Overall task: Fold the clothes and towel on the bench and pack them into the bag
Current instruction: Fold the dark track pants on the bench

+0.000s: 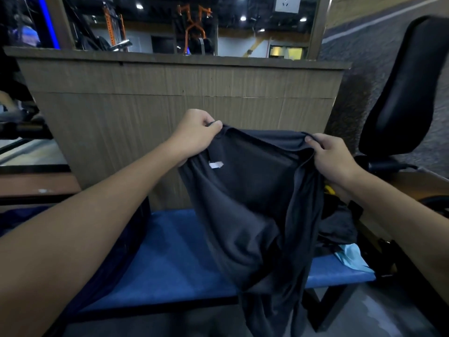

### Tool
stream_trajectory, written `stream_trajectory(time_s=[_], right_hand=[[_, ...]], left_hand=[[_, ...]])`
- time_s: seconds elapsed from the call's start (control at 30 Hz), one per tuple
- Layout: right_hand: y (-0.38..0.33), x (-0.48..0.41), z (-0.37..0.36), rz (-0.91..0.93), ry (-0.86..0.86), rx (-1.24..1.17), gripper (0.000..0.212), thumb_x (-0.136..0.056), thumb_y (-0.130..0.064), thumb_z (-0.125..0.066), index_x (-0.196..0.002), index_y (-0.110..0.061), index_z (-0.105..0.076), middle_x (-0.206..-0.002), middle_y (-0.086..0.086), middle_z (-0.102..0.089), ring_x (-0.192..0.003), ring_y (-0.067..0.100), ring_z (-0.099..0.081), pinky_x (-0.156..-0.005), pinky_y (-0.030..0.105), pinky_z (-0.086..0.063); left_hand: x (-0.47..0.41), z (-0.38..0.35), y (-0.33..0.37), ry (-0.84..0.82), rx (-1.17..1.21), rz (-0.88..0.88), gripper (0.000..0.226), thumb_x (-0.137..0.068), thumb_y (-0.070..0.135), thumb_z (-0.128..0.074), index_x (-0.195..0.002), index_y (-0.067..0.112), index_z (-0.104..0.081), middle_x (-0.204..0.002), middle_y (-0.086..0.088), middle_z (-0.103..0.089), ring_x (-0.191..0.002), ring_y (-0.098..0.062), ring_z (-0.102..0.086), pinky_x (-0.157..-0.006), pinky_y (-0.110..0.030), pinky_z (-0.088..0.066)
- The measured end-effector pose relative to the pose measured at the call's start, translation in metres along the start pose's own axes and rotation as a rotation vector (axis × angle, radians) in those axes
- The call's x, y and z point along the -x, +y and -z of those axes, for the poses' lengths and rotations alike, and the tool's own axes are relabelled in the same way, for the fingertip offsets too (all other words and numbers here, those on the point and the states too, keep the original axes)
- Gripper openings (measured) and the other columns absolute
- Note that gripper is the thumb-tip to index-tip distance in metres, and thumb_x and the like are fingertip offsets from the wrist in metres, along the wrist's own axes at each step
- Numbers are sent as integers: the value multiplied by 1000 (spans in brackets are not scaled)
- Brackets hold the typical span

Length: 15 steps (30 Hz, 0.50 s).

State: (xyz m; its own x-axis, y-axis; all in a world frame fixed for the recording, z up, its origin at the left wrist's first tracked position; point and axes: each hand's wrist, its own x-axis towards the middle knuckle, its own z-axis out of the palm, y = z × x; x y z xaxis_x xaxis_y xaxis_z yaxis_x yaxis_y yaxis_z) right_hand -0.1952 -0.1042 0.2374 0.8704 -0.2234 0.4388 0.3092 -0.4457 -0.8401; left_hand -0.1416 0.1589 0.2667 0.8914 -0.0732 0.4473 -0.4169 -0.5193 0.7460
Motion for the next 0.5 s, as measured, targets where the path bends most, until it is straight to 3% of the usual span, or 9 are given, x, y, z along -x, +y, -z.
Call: stream_trajectory(time_s=[0.1,0.2,0.27,0.33,0.43,0.5], right_hand=[[-6,4,-6,-3,-53,-49,26,-103,-15,-46,-96,-6,-69,-83,0,-69,-79,11,-64,-71,24,-53],[-14,8,-11,-23,-123,-122,30,-104,-18,-44,-104,1,-67,-98,15,-72,-91,24,-69,-85,38,-55],[-20,10,-15,-33,-161,-164,30,-105,-20,-43,-108,0,-66,-106,17,-71,-100,30,-68,-91,42,-54],[-25,12,-20,-29,-192,-171,31,-105,-20,-42,-109,0,-66,-109,20,-70,-102,30,-68,-93,44,-53],[-30,14,-27,-12,-223,-160,29,-104,-18,-44,-101,1,-66,-102,21,-70,-90,24,-65,-92,48,-51],[-32,15,-29,0,-238,-162,29,-104,-17,-44,-101,2,-66,-102,23,-69,-87,23,-64,-90,49,-52]], left_hand=[[-2,1,-10,-15,-111,2,28,-93,16,-57,-87,-9,-67,-77,-12,-65,-71,-15,-54,-64,-27,-41],[3,3,-9,-203,-295,17,32,-94,32,-60,-86,3,-72,-79,1,-68,-73,-12,-62,-69,-29,-48],[9,2,-1,-359,-312,-17,30,-91,40,-68,-107,16,-72,-101,6,-70,-93,-8,-65,-87,-27,-51],[14,-3,6,-462,-258,-83,51,-87,39,-74,-131,16,-61,-123,5,-64,-112,-6,-61,-101,-23,-46],[22,-16,12,-598,-59,-68,84,-78,41,-80,-149,15,-42,-142,4,-54,-125,-6,-55,-108,-24,-43],[29,-27,13,-672,93,-51,77,-80,32,-79,-146,13,-44,-136,7,-59,-121,-1,-58,-103,-19,-46]])
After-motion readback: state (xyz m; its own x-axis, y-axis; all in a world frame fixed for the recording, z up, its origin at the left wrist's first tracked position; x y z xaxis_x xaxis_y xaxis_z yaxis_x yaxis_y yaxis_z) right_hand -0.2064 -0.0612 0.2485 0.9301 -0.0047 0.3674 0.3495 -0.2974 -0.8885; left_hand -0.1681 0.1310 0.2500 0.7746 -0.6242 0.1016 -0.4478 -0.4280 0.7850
